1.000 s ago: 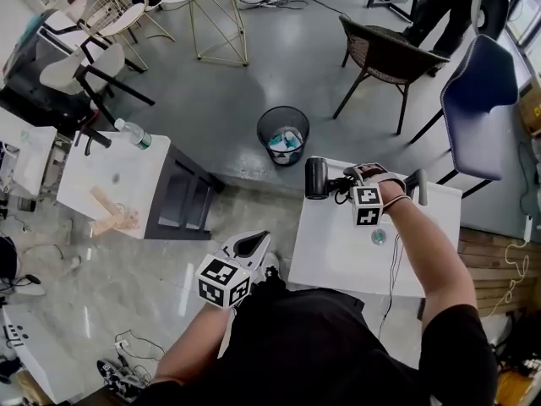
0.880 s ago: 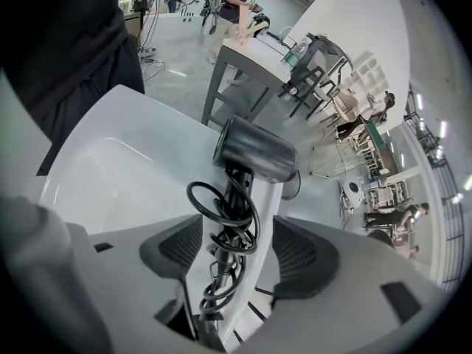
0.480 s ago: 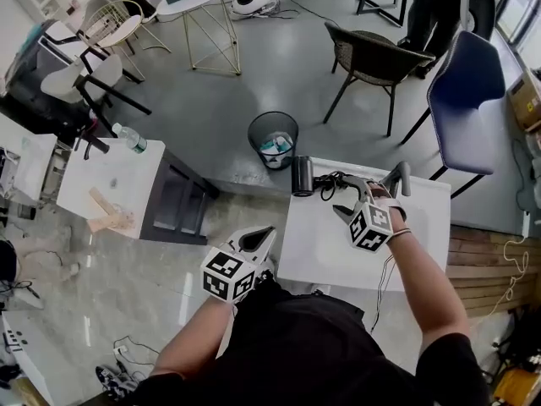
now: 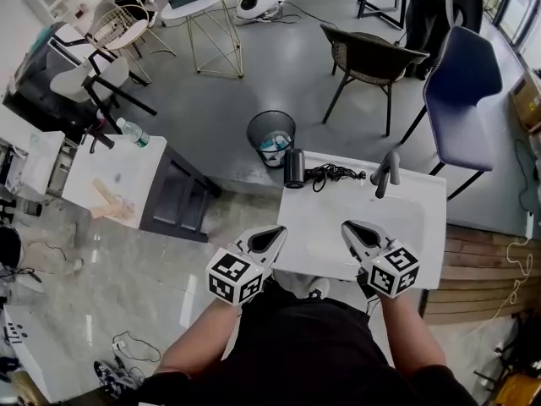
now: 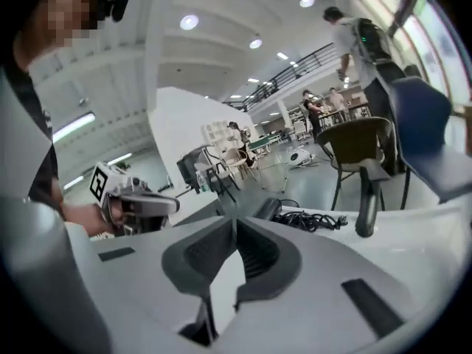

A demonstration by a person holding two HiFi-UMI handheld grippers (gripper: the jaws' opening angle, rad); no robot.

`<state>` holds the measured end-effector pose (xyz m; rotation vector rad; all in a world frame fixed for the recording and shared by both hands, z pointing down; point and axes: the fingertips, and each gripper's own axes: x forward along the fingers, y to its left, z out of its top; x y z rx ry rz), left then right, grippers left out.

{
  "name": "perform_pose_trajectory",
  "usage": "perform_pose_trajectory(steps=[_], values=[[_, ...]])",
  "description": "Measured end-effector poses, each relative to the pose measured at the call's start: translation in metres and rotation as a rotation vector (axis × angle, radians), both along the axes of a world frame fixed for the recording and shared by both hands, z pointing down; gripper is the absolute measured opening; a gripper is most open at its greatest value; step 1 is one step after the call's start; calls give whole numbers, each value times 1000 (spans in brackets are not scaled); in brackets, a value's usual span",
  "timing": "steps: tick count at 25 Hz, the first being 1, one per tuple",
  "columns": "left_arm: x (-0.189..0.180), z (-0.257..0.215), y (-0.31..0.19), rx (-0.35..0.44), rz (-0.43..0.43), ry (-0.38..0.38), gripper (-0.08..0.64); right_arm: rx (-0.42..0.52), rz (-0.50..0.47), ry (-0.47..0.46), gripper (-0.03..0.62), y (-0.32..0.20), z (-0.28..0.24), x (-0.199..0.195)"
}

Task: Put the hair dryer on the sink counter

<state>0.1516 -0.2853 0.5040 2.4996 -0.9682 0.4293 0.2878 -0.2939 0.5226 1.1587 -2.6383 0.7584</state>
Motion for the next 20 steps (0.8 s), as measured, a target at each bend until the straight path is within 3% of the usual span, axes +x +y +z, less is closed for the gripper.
perform_pose_trajectory(steps=[2, 4, 8, 14, 20], values=[[9, -3, 8, 6, 0, 13, 0, -39, 30, -110, 5, 15, -3, 6], [17, -5, 17, 8, 3, 25, 0, -64, -4, -165, 3, 33, -3, 3], [23, -7, 31, 12, 14, 26, 0, -43, -83, -110, 3, 61, 2, -6], [20, -12, 36, 26, 60, 16, 0, -28, -29, -114, 3, 80, -9, -17], [5, -26, 46, 62, 155, 34, 0, 9, 2, -49, 3, 89, -13, -52]])
